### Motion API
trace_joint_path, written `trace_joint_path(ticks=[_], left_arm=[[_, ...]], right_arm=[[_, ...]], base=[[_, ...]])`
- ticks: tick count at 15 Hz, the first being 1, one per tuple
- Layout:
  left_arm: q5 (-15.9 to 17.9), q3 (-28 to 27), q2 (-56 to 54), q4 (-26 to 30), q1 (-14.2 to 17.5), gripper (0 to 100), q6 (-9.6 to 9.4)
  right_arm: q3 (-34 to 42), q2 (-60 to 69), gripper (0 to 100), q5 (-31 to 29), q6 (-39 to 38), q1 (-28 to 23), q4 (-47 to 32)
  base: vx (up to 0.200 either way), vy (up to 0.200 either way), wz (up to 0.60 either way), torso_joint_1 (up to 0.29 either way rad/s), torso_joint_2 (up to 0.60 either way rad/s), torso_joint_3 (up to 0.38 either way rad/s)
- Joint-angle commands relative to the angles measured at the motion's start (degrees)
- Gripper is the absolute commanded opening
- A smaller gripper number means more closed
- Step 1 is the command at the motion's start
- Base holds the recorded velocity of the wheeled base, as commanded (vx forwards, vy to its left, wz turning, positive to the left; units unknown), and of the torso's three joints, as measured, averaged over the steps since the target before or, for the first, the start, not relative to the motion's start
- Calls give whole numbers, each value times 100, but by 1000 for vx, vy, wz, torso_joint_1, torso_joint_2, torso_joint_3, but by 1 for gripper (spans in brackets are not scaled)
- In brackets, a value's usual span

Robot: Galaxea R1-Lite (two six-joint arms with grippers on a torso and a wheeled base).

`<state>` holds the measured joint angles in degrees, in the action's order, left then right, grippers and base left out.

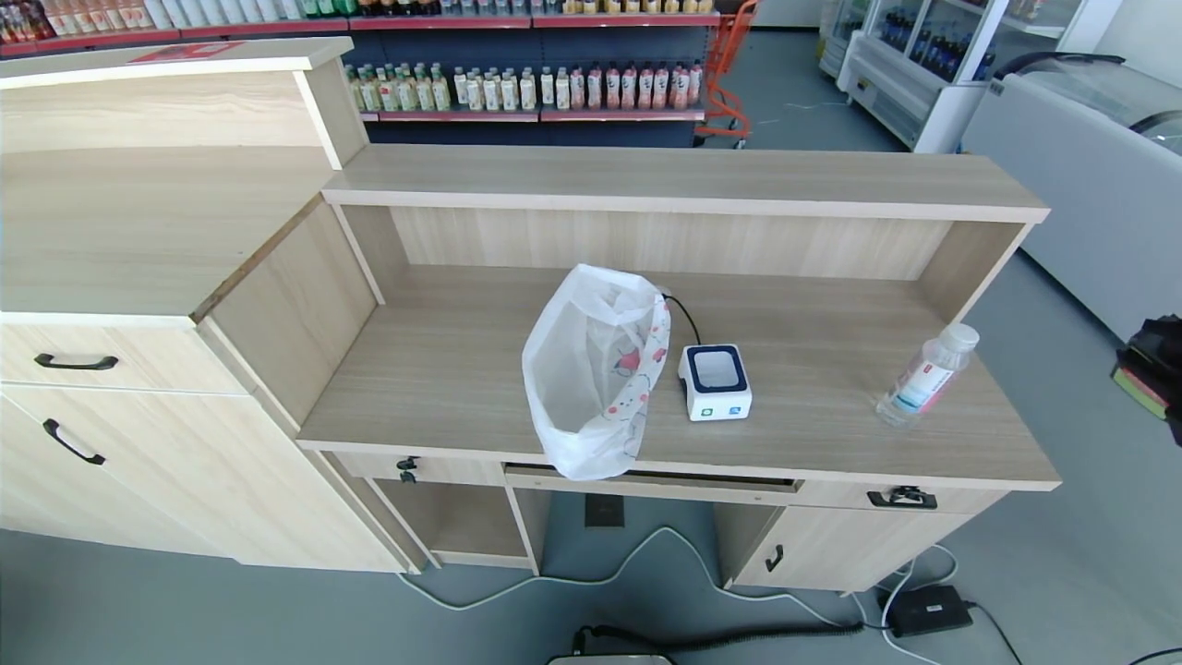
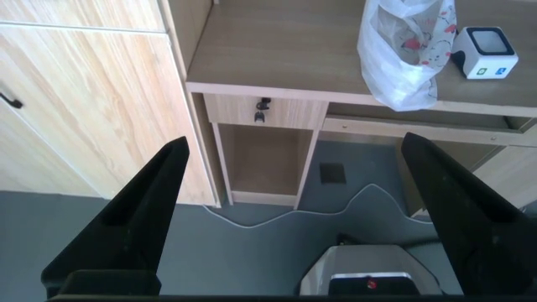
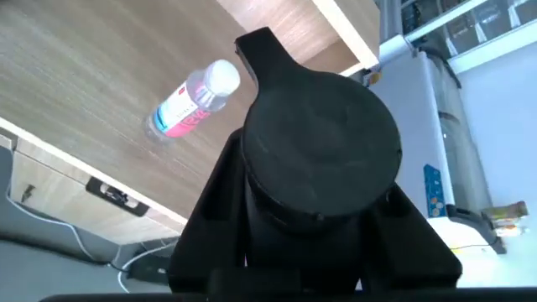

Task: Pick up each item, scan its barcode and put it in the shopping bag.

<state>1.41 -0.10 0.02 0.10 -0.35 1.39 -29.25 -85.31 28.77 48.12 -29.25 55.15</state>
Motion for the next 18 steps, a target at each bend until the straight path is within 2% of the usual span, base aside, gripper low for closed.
trace_joint_path(ticks=[1, 4, 5, 6, 7, 8, 9, 10, 13, 14, 18], left_arm=[[-1, 1, -2, -1, 0, 100, 2], [-1, 1, -2, -1, 0, 100, 2], [-1, 1, -2, -1, 0, 100, 2], [-1, 1, -2, -1, 0, 100, 2], [-1, 1, -2, -1, 0, 100, 2], [-1, 1, -2, -1, 0, 100, 2], [-1, 1, -2, -1, 0, 100, 2], [-1, 1, -2, -1, 0, 100, 2], [-1, 1, -2, -1, 0, 100, 2], [-1, 1, -2, -1, 0, 100, 2], [-1, 1, -2, -1, 0, 100, 2]], right_arm=[[-152, -109, 0, -47, -250, 332, 13], [-336, -284, 0, -73, -1278, 1123, 66], [-459, -469, 0, -64, -2061, 1571, 303], [-697, -821, 0, -56, -3476, 1993, 690], [-899, -1075, 0, -135, -4311, 2186, 901], [-1277, -1594, 0, -557, -4961, 2371, 919], [-1400, -1805, 0, -750, -5172, 2476, 901], [-1725, -2244, 0, -908, -5752, 2573, 822], [-2533, -2895, 0, -943, -6165, 2608, 251], [-3017, -3176, 0, -943, -6306, 2582, 84], [-3729, -3528, 0, -935, -6394, 2608, -277]], base=[[0, 0, 600, 2, 2, 2], [0, 0, 200, -1, 1, 1], [0, 0, 0, 0, 0, 0], [0, 0, 0, 0, 0, 0], [0, 0, 0, 0, 0, 0], [0, 0, 0, 0, 0, 0], [0, 0, 0, 0, 0, 0], [0, 0, 0, 0, 0, 0], [0, 0, 0, 0, 0, 0], [0, 0, 0, 0, 0, 0], [0, 0, 0, 0, 0, 0]])
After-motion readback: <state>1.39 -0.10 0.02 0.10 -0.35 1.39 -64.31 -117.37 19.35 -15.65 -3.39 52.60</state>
